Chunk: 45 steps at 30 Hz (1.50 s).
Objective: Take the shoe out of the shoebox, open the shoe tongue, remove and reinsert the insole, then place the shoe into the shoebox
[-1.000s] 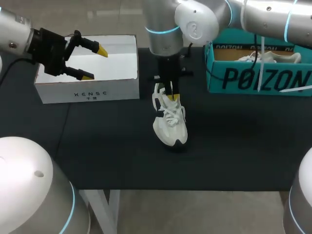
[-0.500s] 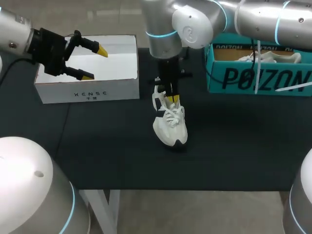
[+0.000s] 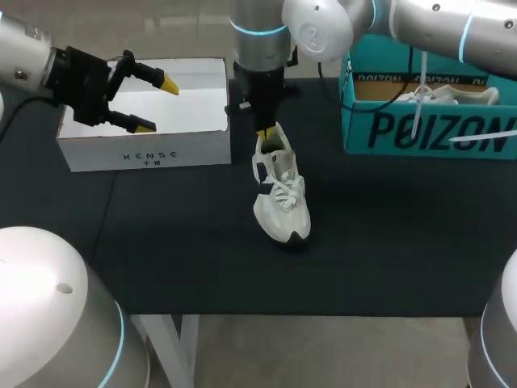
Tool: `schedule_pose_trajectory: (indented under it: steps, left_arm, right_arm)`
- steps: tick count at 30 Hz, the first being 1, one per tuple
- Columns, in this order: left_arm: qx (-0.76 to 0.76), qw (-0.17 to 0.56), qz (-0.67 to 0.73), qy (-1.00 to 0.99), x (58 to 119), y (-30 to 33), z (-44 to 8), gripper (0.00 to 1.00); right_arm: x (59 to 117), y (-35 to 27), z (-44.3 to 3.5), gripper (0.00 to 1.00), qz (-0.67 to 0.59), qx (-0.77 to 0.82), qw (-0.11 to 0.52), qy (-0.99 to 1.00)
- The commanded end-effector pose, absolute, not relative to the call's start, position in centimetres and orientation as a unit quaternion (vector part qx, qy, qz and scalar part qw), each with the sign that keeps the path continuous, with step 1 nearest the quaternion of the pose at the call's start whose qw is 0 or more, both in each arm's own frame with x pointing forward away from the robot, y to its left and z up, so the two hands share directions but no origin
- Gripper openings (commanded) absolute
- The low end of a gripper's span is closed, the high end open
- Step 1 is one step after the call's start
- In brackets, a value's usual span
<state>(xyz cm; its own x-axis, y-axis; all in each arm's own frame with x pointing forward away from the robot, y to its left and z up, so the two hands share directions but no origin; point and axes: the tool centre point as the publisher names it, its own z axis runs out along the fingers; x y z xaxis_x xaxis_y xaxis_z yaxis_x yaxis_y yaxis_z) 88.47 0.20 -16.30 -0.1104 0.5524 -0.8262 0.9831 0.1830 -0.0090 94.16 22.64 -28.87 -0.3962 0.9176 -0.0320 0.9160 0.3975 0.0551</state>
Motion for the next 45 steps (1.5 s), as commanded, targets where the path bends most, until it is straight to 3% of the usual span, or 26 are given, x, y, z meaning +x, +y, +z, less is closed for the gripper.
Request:
schedule_pose_trajectory:
  steps: [1,20,31,32,35,36,45]
  left_arm:
    - [0.564,0.356,-0.301,0.682,88.5,0.2,-16.3,1.00]
    - [0.564,0.356,-0.301,0.682,88.5,0.2,-16.3,1.00]
    - [0.564,0.356,-0.301,0.682,88.5,0.2,-16.3,1.00]
    - [0.564,0.356,-0.301,0.682,88.5,0.2,-16.3,1.00]
    - [0.564,0.356,-0.301,0.682,88.5,0.2,-16.3,1.00]
    - [0.564,0.356,-0.301,0.682,88.5,0.2,-16.3,1.00]
    - [0.564,0.356,-0.301,0.682,88.5,0.2,-16.3,1.00]
  right_arm:
    - [93.8,22.8,-27.9,0.00,0.074,-0.021,-0.013,0.997]
    - [94.0,22.6,-28.0,0.00,0.077,-0.039,-0.002,0.996]
    - [101.2,18.4,-28.6,0.00,-0.031,-0.134,0.048,0.989]
    - [101.6,18.4,-28.7,0.04,-0.028,-0.137,0.053,0.989]
    - [102.6,18.7,-29.3,0.41,-0.024,-0.145,0.052,0.988]
    - [102.9,18.9,-29.6,0.45,-0.024,-0.149,0.051,0.987]
    - [104.0,20.7,-32.1,0.50,-0.026,-0.134,0.046,0.990]
